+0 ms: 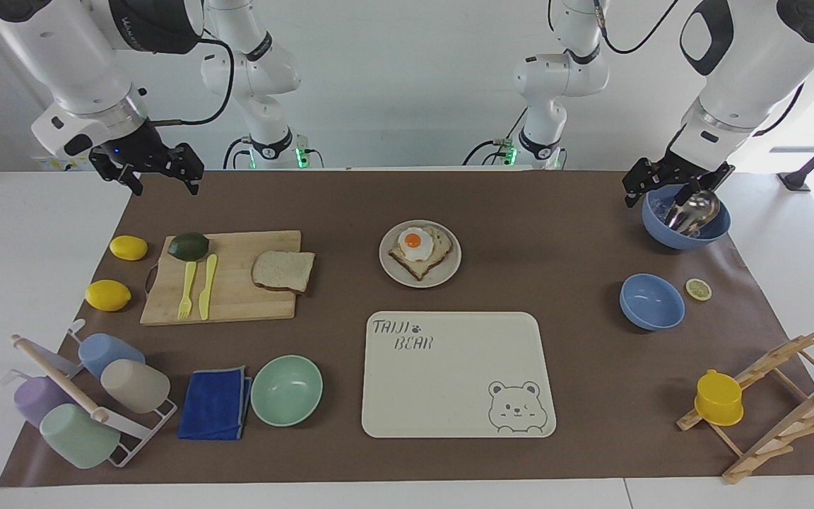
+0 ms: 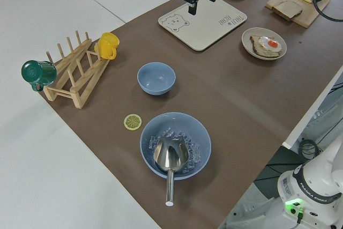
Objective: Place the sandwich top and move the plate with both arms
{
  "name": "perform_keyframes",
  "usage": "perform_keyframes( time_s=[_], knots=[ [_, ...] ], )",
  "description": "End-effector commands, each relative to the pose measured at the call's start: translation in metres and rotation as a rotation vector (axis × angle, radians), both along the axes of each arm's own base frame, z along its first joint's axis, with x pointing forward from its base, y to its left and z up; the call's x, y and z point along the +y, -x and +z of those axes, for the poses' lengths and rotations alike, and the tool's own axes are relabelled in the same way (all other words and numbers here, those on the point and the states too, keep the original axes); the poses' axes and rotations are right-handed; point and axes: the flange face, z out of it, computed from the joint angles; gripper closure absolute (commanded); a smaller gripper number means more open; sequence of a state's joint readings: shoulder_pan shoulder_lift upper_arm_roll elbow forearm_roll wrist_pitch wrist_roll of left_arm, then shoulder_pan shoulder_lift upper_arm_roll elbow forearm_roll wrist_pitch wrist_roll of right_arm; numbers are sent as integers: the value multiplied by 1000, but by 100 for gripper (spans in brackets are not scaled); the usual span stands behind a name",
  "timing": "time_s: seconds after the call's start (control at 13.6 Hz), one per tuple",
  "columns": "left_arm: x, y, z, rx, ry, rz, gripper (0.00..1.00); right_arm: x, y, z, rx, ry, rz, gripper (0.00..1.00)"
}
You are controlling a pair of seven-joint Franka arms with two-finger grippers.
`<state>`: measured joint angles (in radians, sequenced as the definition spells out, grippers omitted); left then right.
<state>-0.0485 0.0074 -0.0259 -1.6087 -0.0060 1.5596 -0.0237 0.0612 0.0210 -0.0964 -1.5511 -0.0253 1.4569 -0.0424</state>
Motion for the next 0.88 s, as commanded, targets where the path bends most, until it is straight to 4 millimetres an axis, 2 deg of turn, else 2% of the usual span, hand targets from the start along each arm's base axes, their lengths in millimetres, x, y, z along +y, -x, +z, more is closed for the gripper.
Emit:
perform_keyframes(
  time_s=[0.0, 0.29, 0.44, 0.51, 0.59, 0.66, 0.73, 0.81],
  knots=[
    [3, 6, 3, 5, -19, -5, 0, -1, 4, 0, -15, -6, 9, 0],
    [3, 6, 3, 5, -17, -5, 0, 12, 4, -3, -19, -30, 33, 0],
    [3, 6, 3, 5, -19, -5, 0, 37, 4, -8, -49, -36, 77, 0],
    [3, 6, 3, 5, -19, -5, 0, 65, -1, -18, -92, -37, 111, 0],
    [3, 6, 3, 5, -19, -5, 0, 94, -4, -35, -100, -33, 122, 0],
    [3, 6, 3, 5, -19, -5, 0, 121, -9, -58, -96, -21, 104, 0],
    [3, 6, 3, 5, -19, -5, 0, 156, -20, -91, -74, 1, 80, 0],
    [3, 6, 3, 5, -19, -5, 0, 177, -25, -117, -58, 23, 64, 0]
  ],
)
